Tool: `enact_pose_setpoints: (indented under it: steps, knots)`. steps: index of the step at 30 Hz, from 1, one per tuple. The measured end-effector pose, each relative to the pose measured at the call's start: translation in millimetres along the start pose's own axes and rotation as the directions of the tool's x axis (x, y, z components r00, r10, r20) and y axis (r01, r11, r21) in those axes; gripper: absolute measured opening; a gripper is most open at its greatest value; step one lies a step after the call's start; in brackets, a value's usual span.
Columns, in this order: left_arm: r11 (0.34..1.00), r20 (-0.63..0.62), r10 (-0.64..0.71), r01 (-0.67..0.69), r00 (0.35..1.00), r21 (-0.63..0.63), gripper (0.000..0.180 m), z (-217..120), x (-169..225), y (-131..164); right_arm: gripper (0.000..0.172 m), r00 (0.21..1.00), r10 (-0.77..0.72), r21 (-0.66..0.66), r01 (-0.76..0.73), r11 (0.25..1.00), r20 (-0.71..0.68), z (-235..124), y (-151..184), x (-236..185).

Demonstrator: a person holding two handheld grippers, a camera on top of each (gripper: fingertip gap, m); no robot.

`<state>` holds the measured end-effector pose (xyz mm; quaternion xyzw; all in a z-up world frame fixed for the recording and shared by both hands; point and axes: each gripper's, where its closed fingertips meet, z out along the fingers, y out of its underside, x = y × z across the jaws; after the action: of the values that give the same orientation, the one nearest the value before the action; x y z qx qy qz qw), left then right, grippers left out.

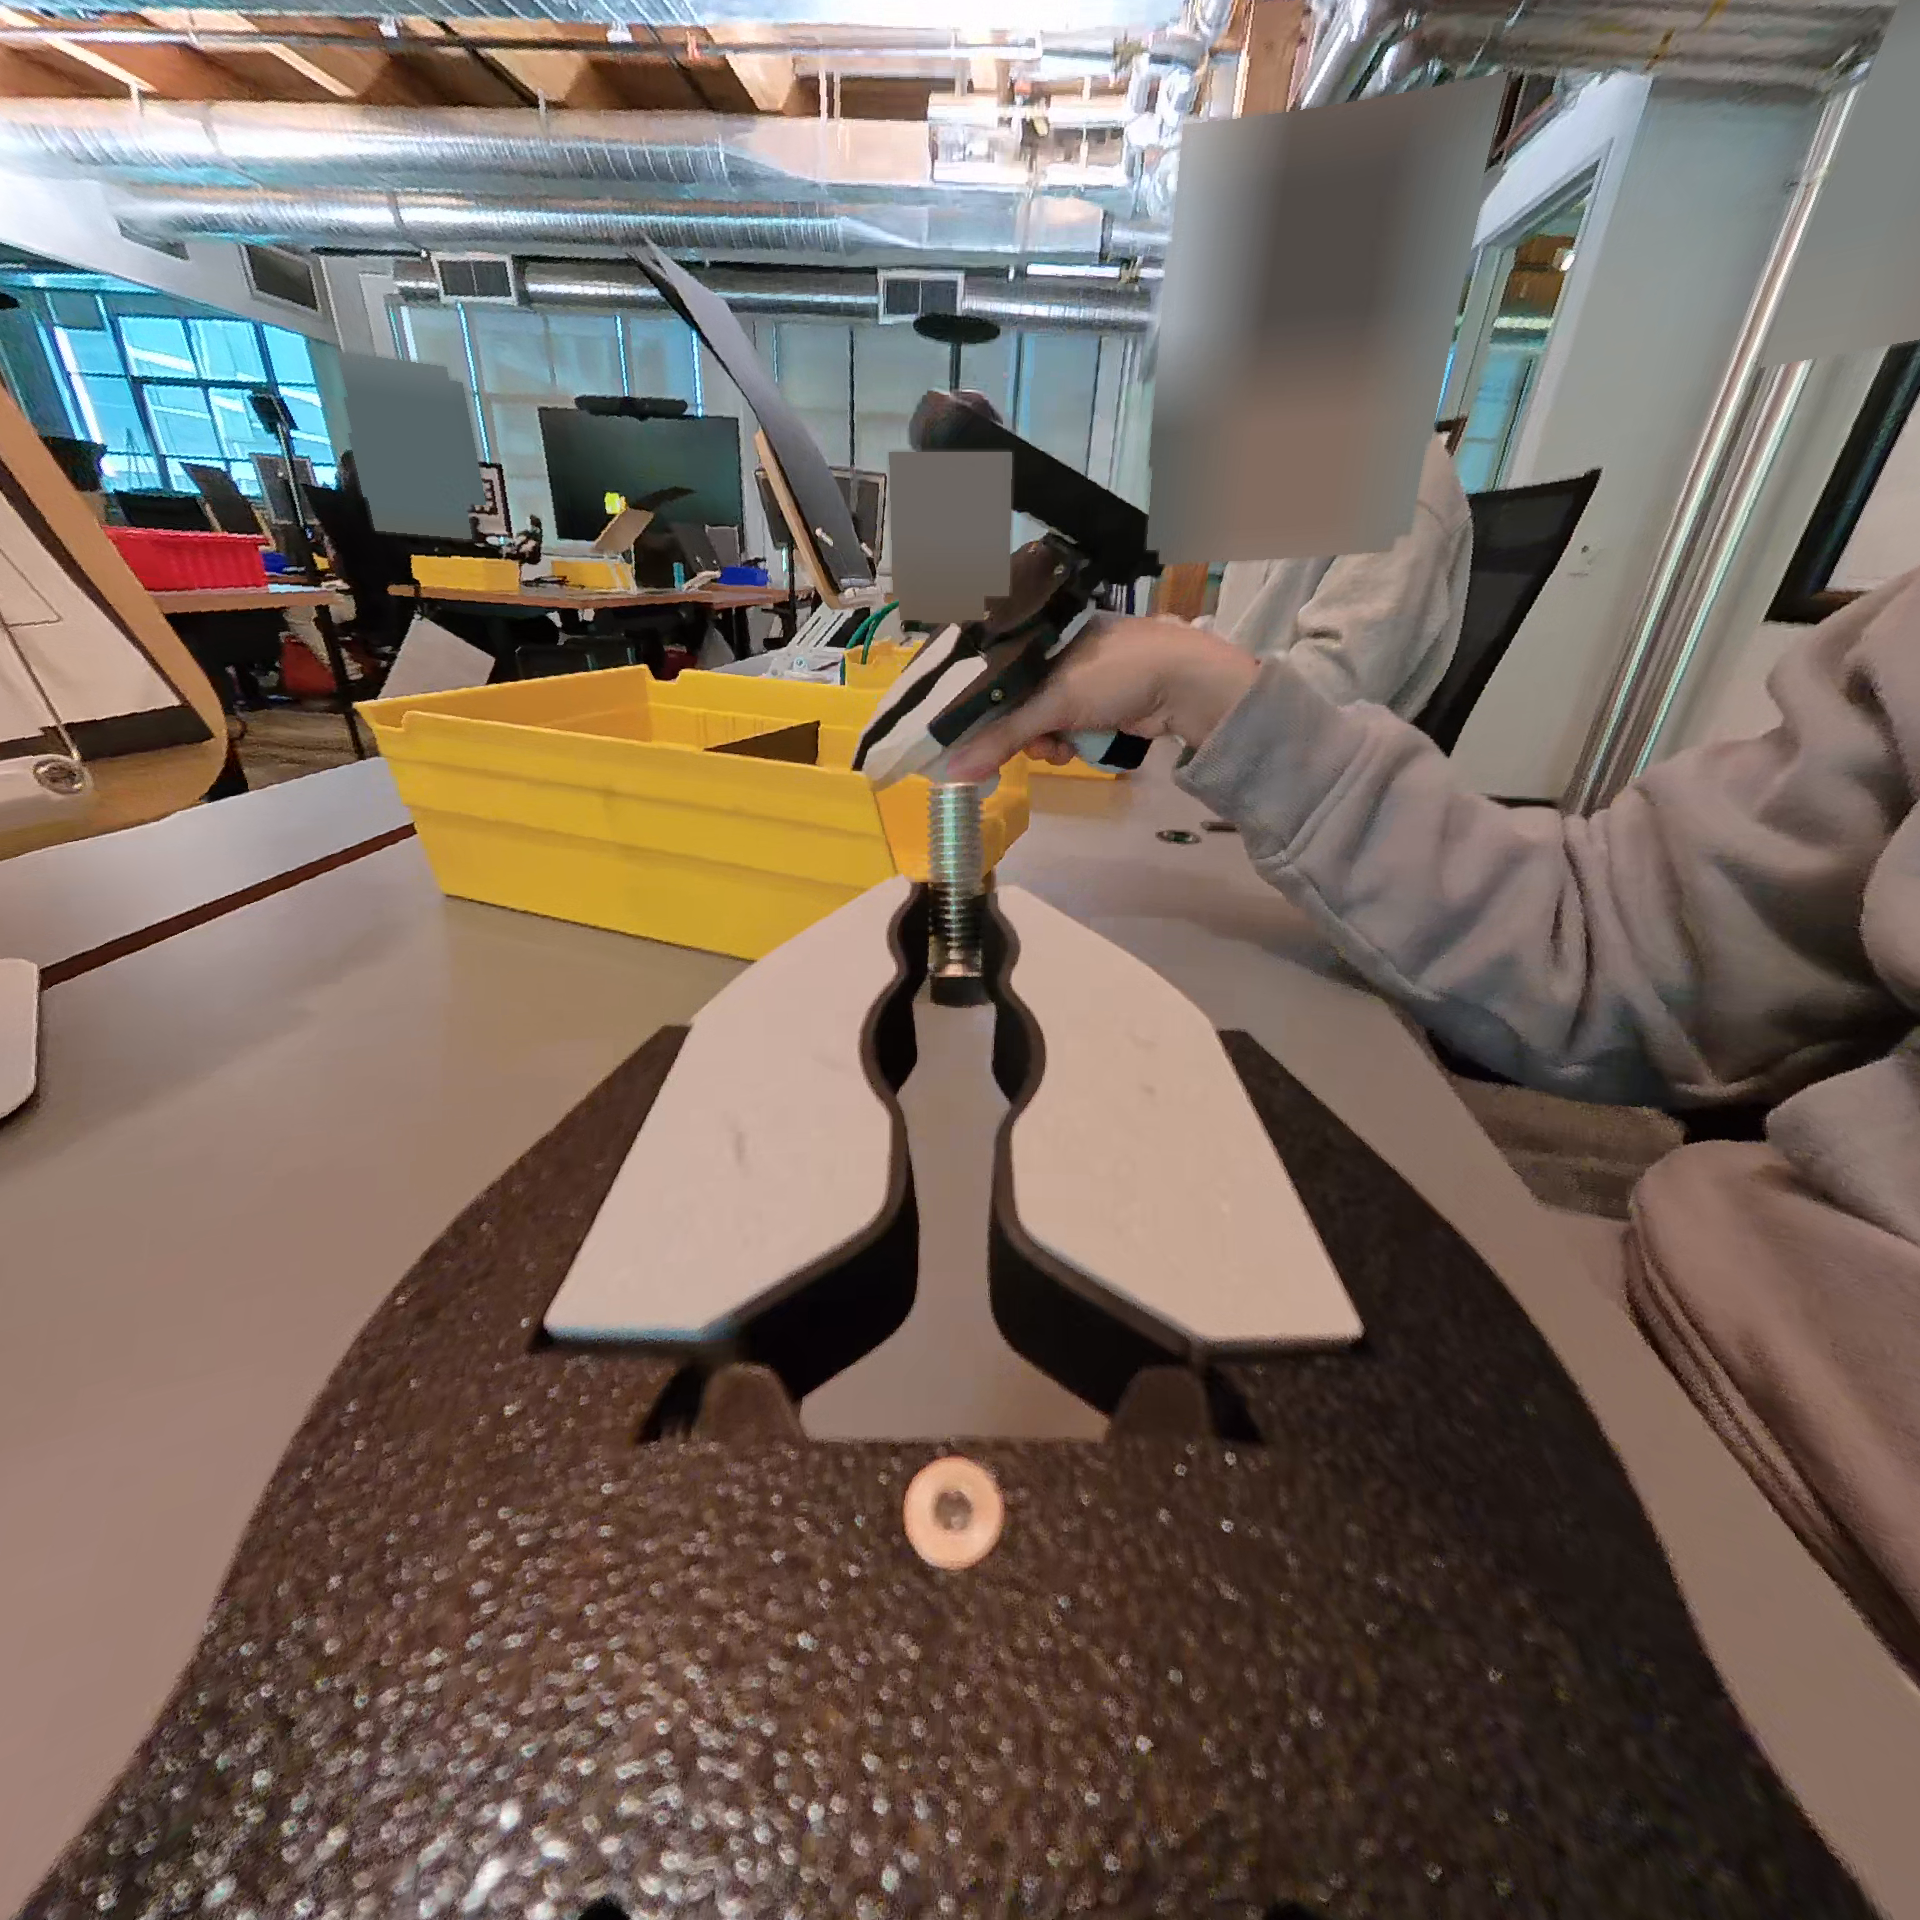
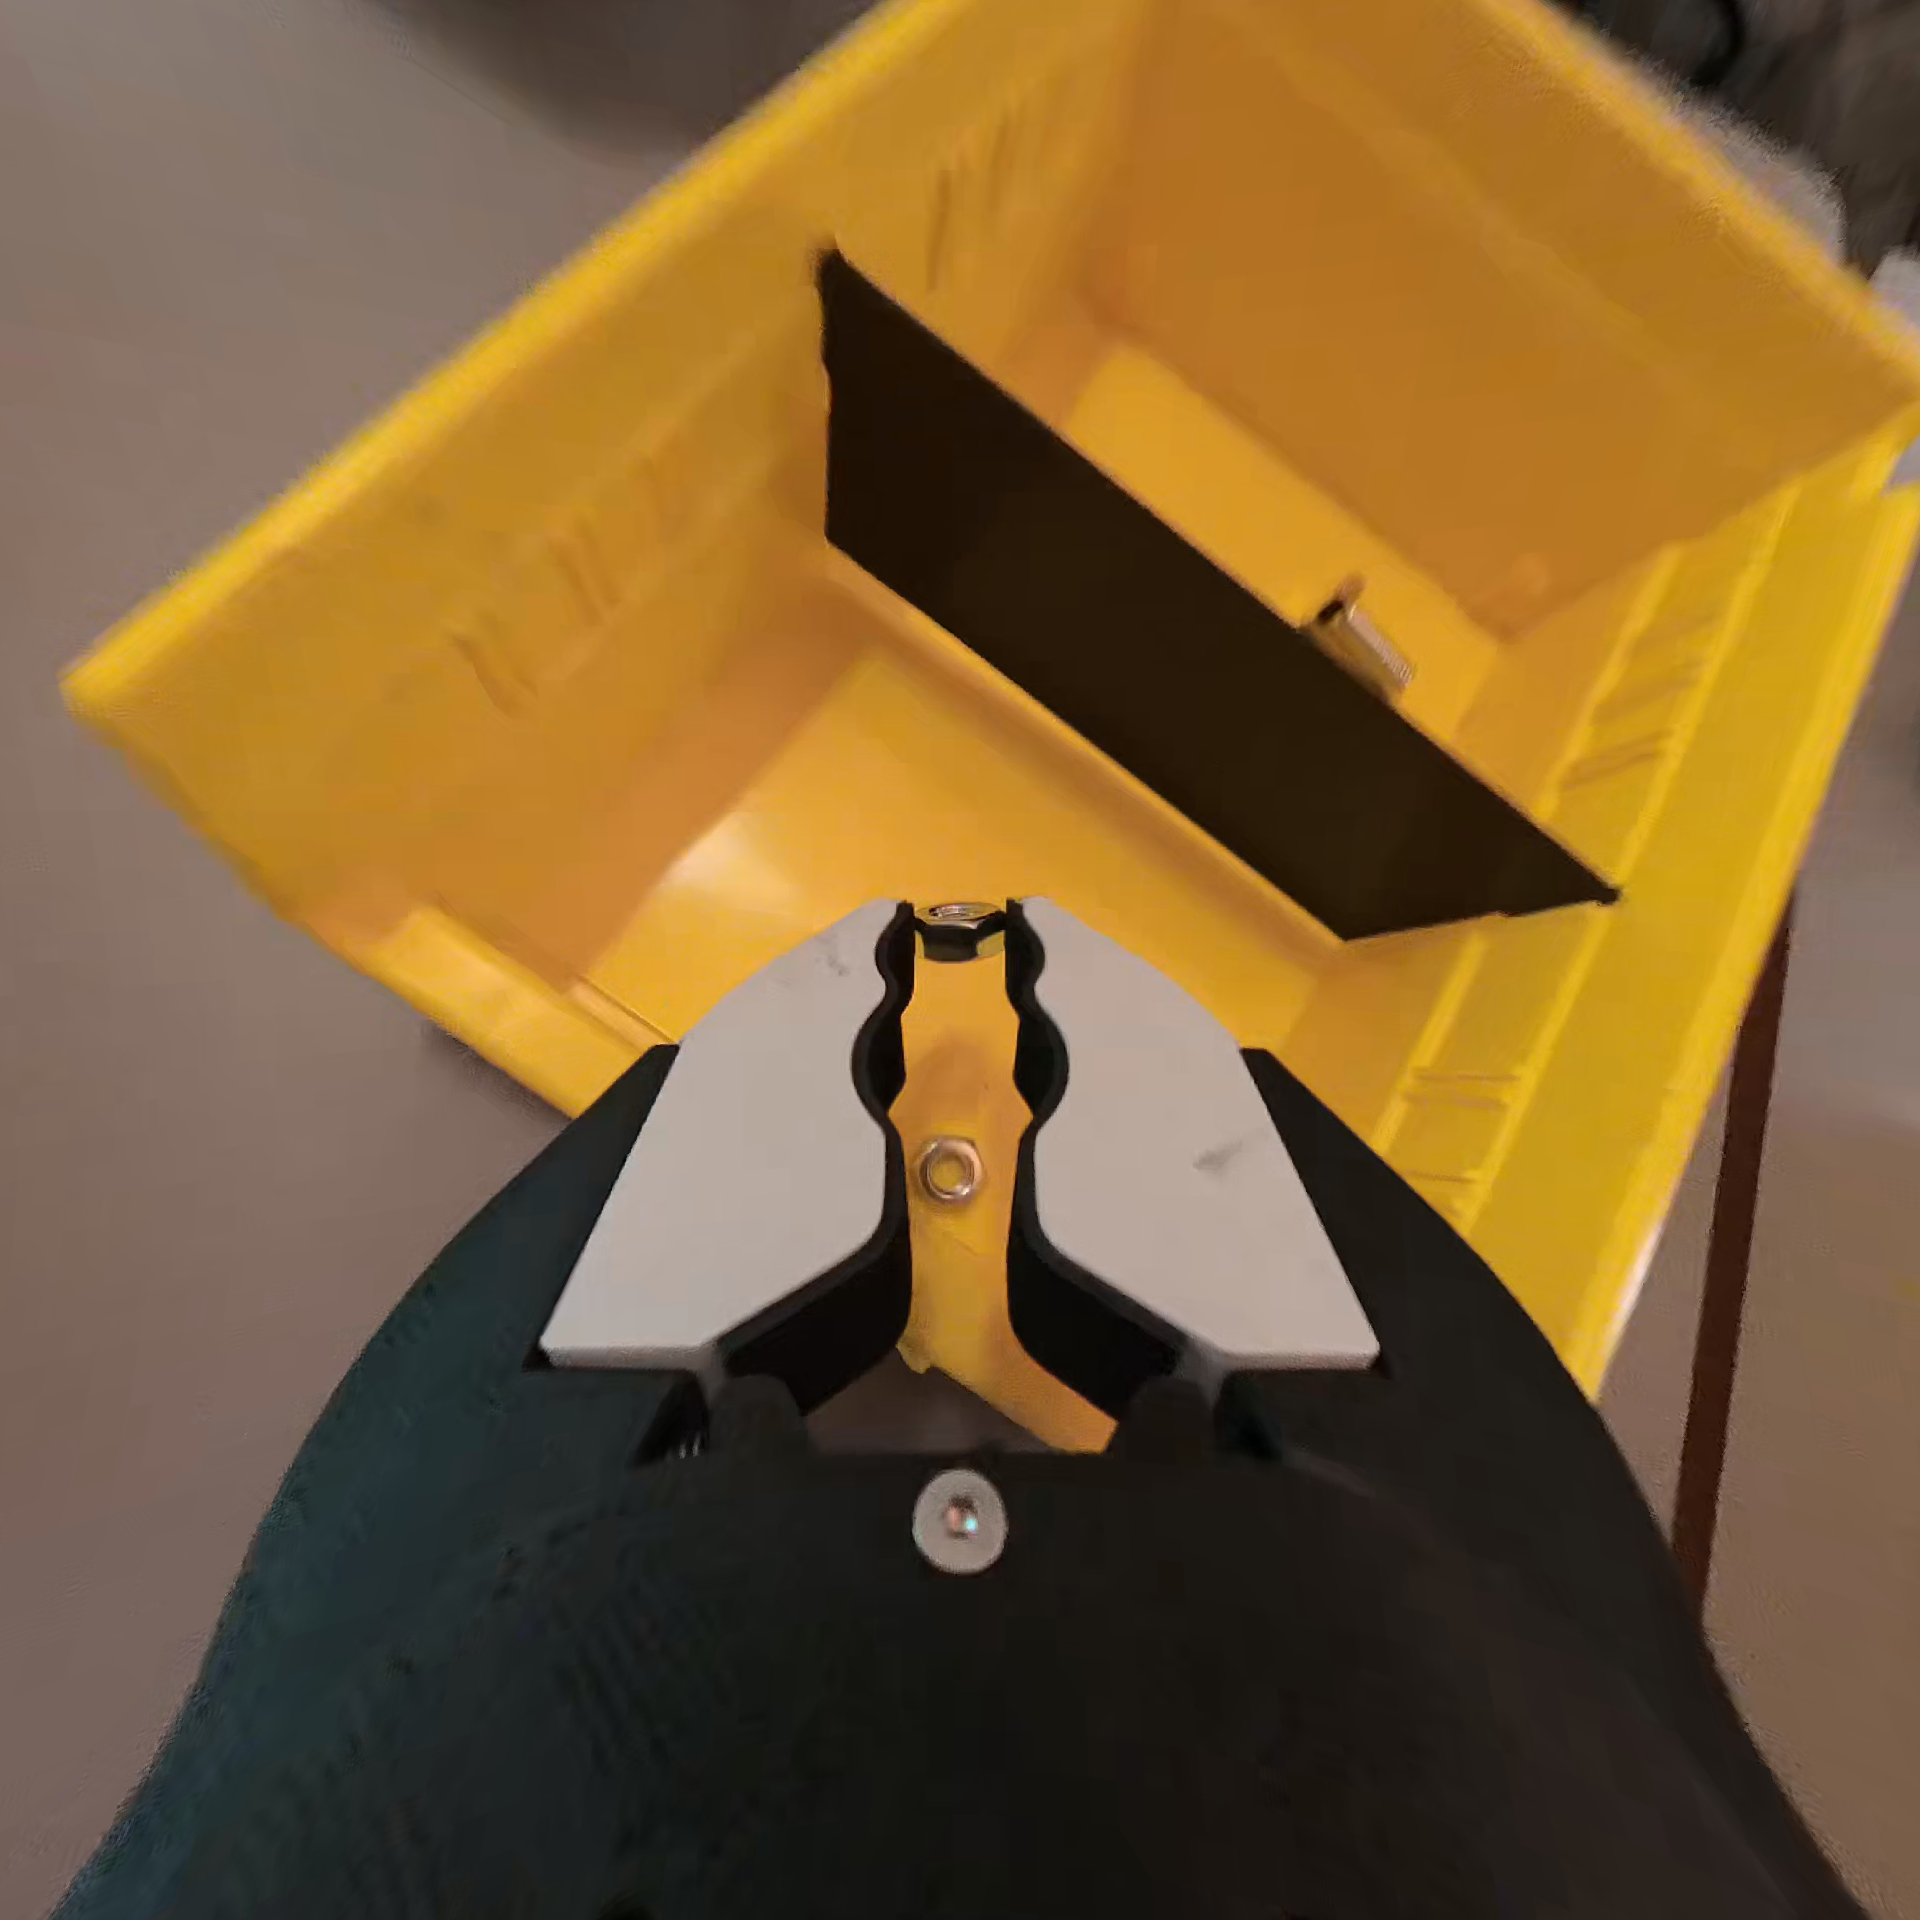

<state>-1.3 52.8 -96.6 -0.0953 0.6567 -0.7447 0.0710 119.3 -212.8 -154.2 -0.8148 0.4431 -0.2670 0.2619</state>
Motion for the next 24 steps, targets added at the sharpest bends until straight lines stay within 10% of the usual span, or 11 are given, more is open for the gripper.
enact_pose_setpoints:
  steps: [1,14,19,24]
  knots:
    - [1.000,0.002,0.010,-0.010,1.000,-0.014,0.008,0.2,0.2,1.7,0.016,1.000,0.007,-0.035,-0.007,0.999,-0.001,5.0,6.2,1.0]
    - [1.000,0.026,0.003,-0.002,1.000,-0.017,0.008,-0.6,-3.4,2.9,0.035,0.996,0.027,0.136,-0.038,0.990,0.082,-32.7,-26.8,-22.2]
    - [1.000,0.027,0.025,-0.025,0.999,0.008,0.008,0.1,-1.6,-1.6,0.037,0.840,-0.342,0.468,0.122,0.875,0.421,-74.0,-81.9,-144.8]
    - [0.997,0.024,0.059,-0.060,0.998,0.056,0.008,-0.4,2.6,-9.9,0.034,0.625,-0.510,0.677,-0.042,0.735,0.592,-97.9,-115.1,-253.3]
